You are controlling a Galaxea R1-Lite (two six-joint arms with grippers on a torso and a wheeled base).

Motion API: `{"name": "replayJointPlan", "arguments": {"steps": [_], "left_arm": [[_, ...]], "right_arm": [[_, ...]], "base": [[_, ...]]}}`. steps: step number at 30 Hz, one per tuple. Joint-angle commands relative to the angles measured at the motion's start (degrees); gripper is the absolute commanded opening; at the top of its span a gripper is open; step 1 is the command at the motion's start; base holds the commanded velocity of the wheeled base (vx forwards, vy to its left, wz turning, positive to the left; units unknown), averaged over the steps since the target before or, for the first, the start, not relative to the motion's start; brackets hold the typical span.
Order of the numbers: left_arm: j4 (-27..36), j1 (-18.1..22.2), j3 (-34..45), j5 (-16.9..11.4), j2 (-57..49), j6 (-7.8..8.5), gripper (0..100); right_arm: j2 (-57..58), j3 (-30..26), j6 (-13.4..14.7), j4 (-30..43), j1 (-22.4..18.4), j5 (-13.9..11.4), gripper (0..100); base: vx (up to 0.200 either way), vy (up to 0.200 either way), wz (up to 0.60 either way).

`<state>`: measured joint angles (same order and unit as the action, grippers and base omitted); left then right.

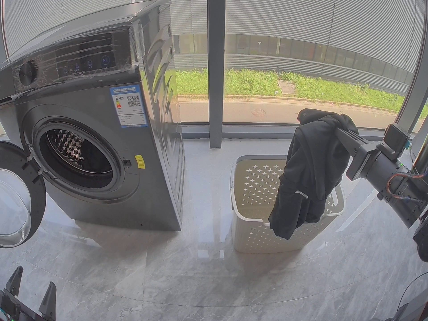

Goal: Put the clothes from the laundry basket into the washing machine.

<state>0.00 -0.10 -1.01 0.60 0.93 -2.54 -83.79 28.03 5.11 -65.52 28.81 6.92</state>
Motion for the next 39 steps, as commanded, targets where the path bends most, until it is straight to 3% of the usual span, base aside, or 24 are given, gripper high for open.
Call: {"name": "replayJointPlan", "arguments": {"steps": [1,39], "left_arm": [[0.00,0.01,0.92,0.02,-0.93,-0.01,100],[0.00,0.01,0.92,0.02,-0.93,-0.01,100]], "right_arm": [[-0.24,-0.16,-0.01,-0.04,0.37,0.02,0],[-0.33,-0.78,0.08,-0.66,2.22,-0.16,0]], "base": [[0.000,0.200,0.00],[0.000,0.200,0.00]]}}
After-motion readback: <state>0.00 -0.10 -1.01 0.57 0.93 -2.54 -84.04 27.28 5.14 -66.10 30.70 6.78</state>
